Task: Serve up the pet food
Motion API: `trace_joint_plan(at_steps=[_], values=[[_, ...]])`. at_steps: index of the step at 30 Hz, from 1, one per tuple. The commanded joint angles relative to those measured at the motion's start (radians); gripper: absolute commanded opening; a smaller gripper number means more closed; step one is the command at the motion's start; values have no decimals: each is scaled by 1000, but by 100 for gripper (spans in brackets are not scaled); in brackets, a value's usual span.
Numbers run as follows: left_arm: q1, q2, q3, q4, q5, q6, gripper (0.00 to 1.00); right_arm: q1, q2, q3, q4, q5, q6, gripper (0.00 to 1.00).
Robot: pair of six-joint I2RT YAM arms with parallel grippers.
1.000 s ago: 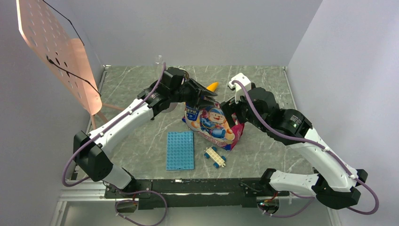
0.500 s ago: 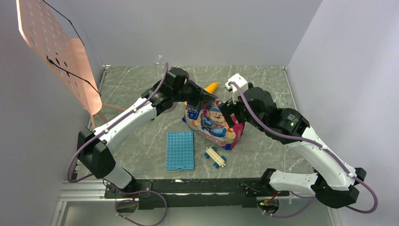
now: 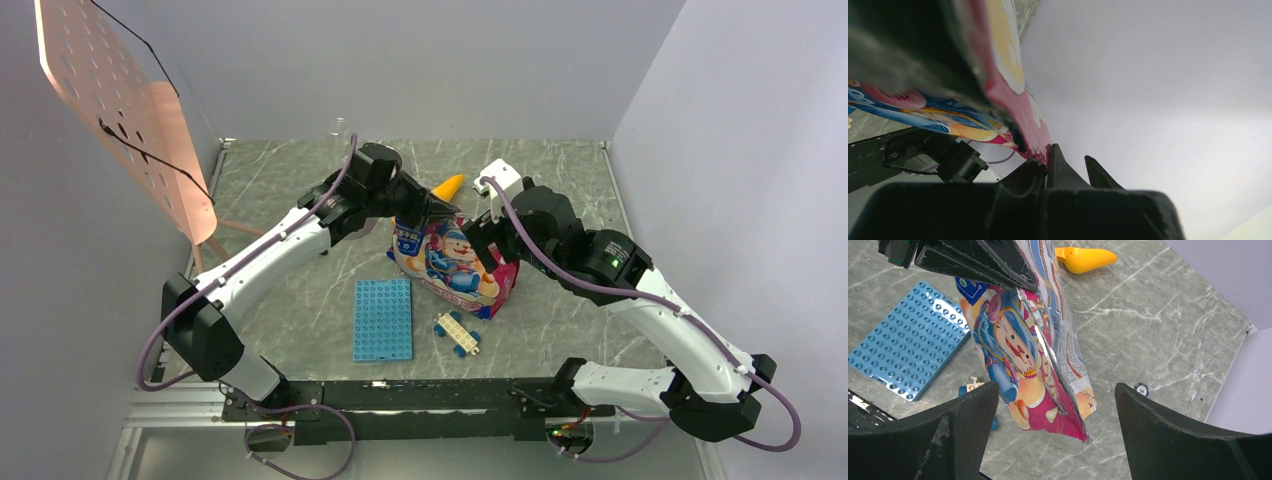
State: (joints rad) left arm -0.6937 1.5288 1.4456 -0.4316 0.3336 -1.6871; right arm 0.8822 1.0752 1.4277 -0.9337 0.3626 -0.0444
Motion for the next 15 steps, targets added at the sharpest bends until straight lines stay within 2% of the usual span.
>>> trace_joint_plan(at_steps=[1,6,11,15], values=[[5,-45,-33,80,-3,-25,1,-2,-20,8,31,23,3,90],[5,-23,-12,63,39,-23,27,-2,-41,-4,21,28,8,90],[5,-31,-5,58,49,-21,42,-1,-54,0,-2,50,3,90],[7,-43,-9,40,64,-18,48,-2,-63,24,-14,51,14,90]])
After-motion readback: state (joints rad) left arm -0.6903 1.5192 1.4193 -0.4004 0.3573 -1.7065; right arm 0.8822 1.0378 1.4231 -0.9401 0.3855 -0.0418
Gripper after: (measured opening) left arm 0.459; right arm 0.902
